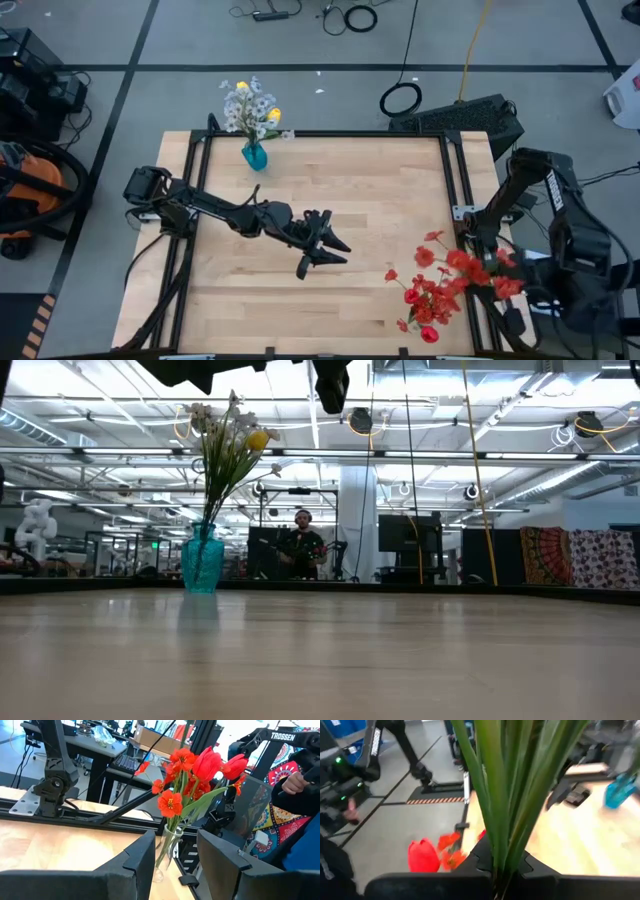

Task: Sort flowers into vase by color
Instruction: Put the orange flowers into the transparent vase

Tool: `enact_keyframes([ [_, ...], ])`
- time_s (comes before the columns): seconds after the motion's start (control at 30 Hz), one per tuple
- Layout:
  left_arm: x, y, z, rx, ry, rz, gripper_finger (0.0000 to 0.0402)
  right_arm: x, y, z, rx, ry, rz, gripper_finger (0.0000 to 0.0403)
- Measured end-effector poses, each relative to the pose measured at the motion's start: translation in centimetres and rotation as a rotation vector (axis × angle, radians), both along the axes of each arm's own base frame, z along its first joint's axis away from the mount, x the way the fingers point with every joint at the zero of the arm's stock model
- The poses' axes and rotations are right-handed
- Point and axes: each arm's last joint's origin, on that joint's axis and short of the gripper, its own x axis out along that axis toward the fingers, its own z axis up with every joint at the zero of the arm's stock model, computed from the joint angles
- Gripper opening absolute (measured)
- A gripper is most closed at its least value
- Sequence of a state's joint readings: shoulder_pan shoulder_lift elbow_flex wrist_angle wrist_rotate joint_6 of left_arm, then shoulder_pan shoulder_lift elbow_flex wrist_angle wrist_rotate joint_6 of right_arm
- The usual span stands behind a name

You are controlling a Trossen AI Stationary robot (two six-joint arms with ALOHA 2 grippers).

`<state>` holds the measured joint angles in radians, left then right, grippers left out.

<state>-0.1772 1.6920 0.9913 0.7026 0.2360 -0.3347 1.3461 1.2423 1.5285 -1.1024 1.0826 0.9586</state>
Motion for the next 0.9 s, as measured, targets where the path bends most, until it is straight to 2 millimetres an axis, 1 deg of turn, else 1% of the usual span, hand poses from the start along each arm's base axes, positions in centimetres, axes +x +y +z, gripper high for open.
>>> enact_keyframes([
  [0.17,0.0,0.0,0.0,0.0,0.001,0.001,0.015,-0.1,-0.6,-1.6,0.126,-0.018,0.059,0.0],
  [0.27,0.0,0.0,0.0,0.001,0.001,0.005,0.015,0.1,-1.3,-3.1,0.192,-0.038,0.124,0.0],
  [0.37,0.0,0.0,0.0,0.0,0.0,0.007,0.015,0.4,-2.4,-4.0,0.278,-0.097,0.193,0.0],
  [0.43,0.0,0.0,0.0,0.0,0.001,0.009,0.015,0.5,-2.8,-4.7,0.304,-0.153,0.245,0.0],
  [0.53,0.0,0.0,0.0,0.0,0.001,0.009,0.015,0.7,-2.9,-6.1,0.287,-0.209,0.32,0.0],
  [0.7,0.0,0.0,0.0,0.0,0.001,0.013,0.015,0.9,-2.6,-8.3,0.224,-0.216,0.346,0.0],
  [0.9,0.0,0.0,0.0,0.0,0.001,0.014,0.015,1.2,-1.5,-9.3,0.092,-0.214,0.397,0.0],
])
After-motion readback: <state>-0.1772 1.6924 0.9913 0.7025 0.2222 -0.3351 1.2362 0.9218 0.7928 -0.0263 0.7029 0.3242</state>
